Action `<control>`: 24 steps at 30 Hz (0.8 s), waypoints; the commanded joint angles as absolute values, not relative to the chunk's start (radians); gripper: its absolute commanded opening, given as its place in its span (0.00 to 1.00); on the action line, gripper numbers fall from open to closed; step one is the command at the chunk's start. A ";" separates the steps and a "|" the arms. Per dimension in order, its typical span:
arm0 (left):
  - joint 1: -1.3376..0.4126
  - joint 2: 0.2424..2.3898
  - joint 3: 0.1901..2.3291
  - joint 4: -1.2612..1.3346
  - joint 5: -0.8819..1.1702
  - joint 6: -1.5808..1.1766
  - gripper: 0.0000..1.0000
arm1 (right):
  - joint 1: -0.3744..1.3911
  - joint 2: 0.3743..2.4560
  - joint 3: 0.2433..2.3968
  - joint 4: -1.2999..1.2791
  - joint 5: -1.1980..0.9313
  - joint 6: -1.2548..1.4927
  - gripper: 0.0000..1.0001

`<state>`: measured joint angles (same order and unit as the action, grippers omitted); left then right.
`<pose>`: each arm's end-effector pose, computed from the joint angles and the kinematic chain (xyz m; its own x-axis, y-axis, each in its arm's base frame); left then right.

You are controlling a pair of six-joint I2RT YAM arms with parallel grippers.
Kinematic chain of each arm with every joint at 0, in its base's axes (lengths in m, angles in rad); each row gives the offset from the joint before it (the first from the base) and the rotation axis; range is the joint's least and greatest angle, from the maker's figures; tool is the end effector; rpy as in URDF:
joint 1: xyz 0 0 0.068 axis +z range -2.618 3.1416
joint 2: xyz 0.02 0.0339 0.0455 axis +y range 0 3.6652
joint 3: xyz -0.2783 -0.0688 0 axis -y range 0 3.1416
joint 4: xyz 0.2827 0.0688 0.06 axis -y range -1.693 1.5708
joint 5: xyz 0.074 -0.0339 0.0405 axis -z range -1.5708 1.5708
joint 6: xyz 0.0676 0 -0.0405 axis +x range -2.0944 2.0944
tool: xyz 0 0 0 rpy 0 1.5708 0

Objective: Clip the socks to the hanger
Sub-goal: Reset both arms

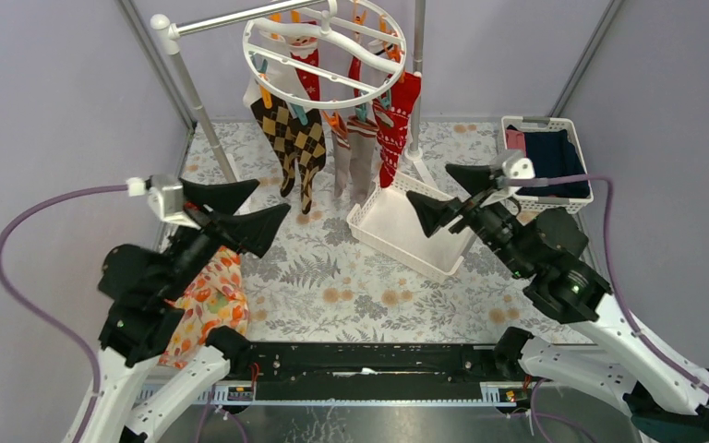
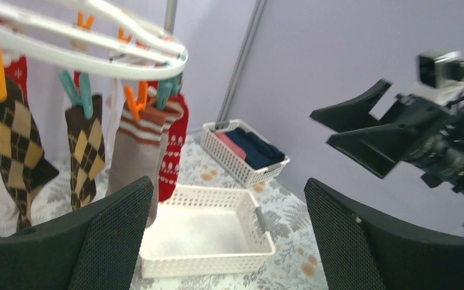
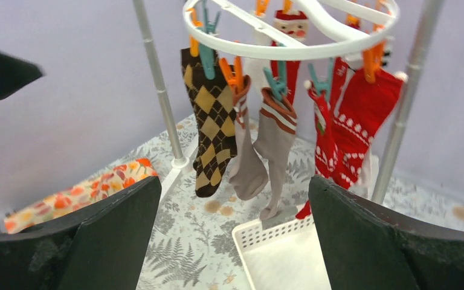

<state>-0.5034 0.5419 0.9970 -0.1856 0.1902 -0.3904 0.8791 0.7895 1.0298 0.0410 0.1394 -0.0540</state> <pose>0.1204 -0.0809 0.4726 -0.0254 -0.4127 -0.9105 0.6744 0.6653 -0.3203 0.1474 0.1632 0.4758 0.2134 0.1738 -0.9614 -0.6670 0.7449 -0.0133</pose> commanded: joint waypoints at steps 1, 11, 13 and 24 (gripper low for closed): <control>-0.506 0.514 1.071 -0.315 0.263 -0.370 0.99 | 0.887 0.765 1.095 -0.132 0.333 0.180 1.00; -0.506 0.491 1.072 -0.348 0.260 -0.380 0.99 | 0.887 0.800 1.153 -0.187 0.290 0.146 1.00; -0.506 0.491 1.079 -0.356 0.255 -0.372 0.99 | 0.886 0.796 1.149 -0.172 0.302 0.155 1.00; -0.506 0.481 1.126 -0.419 0.188 -0.322 0.99 | 0.886 0.728 1.117 -0.111 0.424 0.216 1.00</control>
